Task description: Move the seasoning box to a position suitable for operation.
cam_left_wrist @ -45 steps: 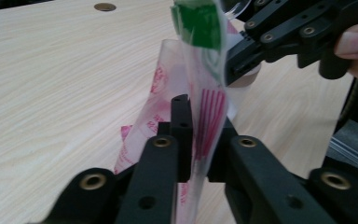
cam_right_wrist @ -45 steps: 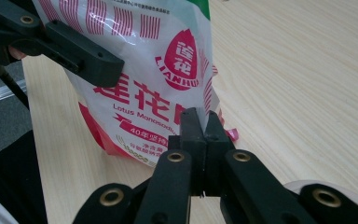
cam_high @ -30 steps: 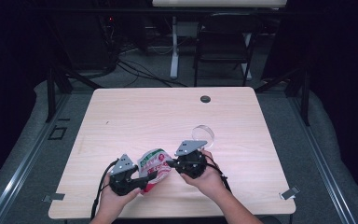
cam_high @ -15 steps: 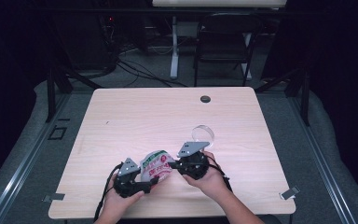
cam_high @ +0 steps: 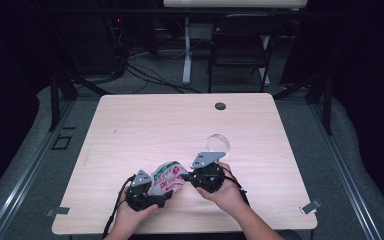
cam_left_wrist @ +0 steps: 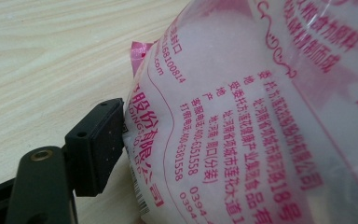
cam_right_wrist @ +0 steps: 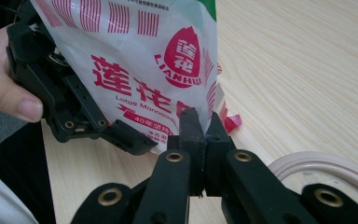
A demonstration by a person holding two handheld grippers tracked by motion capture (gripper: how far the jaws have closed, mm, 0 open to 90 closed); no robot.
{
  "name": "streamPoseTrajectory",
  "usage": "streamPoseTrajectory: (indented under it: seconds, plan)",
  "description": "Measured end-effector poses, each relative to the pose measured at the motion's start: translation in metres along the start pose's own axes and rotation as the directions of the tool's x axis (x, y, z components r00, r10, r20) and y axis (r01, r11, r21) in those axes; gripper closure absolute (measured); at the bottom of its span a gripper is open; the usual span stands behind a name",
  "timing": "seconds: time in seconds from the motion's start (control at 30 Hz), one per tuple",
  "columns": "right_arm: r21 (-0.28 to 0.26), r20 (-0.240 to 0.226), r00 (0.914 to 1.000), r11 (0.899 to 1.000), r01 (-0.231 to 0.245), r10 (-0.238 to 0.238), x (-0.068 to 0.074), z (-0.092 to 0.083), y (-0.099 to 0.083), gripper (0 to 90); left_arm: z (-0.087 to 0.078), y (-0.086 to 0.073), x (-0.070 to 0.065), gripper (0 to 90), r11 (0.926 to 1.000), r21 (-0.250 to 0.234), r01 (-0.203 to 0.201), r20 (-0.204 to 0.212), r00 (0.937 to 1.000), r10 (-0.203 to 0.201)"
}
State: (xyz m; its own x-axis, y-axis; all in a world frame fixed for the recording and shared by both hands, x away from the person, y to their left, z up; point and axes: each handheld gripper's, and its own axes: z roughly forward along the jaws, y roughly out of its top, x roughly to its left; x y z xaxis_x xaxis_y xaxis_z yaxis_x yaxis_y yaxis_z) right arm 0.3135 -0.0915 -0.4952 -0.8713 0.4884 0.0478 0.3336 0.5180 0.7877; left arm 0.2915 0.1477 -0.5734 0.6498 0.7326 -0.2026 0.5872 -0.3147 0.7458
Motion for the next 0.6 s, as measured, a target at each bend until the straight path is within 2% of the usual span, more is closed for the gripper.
streamPoseTrajectory:
  seconds: [0.1, 0.33, 0.4, 0.57, 0.6]
  plan:
    - [-0.008, -0.004, 0.9999, 1.000, -0.009, 0.009, -0.0002, 0.0005, -0.0005, 90.0, 0.0027, -0.0007, -0.0011, 23.9, 0.9999, 0.005, -0.010, -0.010, 0.9999, 0.011]
    - [-0.009, -0.004, 0.9999, 1.000, -0.012, 0.012, 0.0000, 0.0006, -0.0009, 90.0, 0.0056, -0.0047, -0.0019, 23.9, 1.0000, -0.006, -0.003, -0.014, 0.9999, 0.003]
    - [-0.008, -0.004, 0.9999, 1.000, -0.012, 0.012, -0.0002, 0.0006, -0.0010, 90.0, 0.0069, -0.0056, -0.0027, 23.9, 0.9998, -0.002, -0.019, -0.024, 0.9995, 0.019]
    - [-0.006, -0.001, 0.9999, 1.000, -0.012, 0.012, -0.0002, 0.0004, -0.0011, 90.0, 0.0080, -0.0056, -0.0027, 23.8, 0.9997, 0.000, -0.025, -0.026, 0.9993, 0.025]
    - [-0.006, -0.001, 0.9999, 1.000, -0.012, 0.012, -0.0003, 0.0005, -0.0011, 90.0, 0.0085, -0.0060, -0.0033, 23.9, 0.9993, 0.005, -0.036, -0.031, 0.9989, 0.036]
